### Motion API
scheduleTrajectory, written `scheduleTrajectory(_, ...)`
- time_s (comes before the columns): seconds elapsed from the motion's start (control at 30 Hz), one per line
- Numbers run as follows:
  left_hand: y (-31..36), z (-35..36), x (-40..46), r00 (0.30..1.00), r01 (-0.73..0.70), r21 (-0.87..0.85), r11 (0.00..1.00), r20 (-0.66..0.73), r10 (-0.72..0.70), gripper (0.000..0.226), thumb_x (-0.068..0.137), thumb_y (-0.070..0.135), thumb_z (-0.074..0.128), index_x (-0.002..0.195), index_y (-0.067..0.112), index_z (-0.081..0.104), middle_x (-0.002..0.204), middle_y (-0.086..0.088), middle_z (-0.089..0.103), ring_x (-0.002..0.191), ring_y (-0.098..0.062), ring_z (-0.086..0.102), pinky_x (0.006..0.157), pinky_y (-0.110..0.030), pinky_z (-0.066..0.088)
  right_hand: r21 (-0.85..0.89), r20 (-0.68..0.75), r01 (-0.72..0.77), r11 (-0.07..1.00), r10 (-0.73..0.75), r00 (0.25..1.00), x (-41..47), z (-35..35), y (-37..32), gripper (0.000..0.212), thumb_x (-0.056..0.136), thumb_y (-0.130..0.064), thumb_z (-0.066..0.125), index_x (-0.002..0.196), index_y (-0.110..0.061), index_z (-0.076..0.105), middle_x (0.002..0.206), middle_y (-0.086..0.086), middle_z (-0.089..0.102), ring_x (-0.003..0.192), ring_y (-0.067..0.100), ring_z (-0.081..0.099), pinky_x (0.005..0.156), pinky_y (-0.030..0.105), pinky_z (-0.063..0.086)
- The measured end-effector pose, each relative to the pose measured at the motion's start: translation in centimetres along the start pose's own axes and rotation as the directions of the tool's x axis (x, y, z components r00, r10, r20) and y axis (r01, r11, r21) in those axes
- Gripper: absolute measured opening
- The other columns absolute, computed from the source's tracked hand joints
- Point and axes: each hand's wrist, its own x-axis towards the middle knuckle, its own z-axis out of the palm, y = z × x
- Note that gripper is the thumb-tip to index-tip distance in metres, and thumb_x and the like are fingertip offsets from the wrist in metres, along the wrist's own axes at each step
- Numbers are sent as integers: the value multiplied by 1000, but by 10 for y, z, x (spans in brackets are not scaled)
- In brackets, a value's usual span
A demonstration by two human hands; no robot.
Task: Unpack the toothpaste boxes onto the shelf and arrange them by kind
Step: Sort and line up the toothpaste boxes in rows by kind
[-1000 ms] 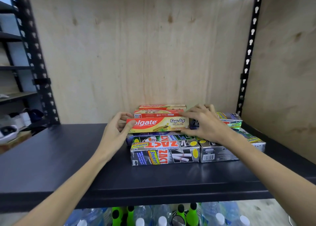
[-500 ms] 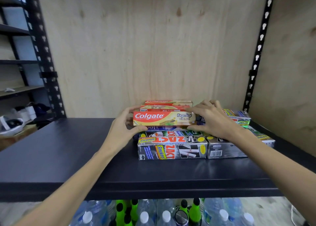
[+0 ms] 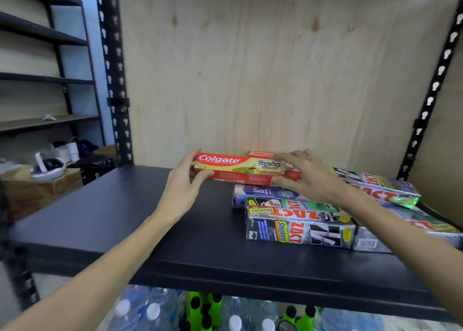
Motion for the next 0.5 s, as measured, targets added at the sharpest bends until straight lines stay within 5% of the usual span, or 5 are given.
scheduleTrajectory(0.17,-34,-56,14,998,63,121,991,-9,-63,62,98,34,60,154,20,36,132,6,59,118,-7,56,96,-11,41,114,88,45,992,-56,995,48,27,-47,57,91,-64,52,140,-35,47,125,2,55,116,18,47,101,40,41)
scheduleTrajectory(0.33,-82,-112,34,990,119,320,940,37,-138,57,99,33,60,149,11,43,125,3,59,109,-5,51,86,-14,35,131,210,131,983,-157,965,107,76,-92,46,90,-54,65,120,-19,62,105,-3,63,94,16,55,81,32,44)
scheduleTrajectory(0.5,-127,-131,61,954,269,342,901,35,-298,51,99,33,61,143,9,50,129,2,61,114,-13,55,93,-25,41,122,296,80,989,-113,948,151,127,-113,46,94,-47,63,128,-17,58,101,1,57,94,18,53,84,31,43)
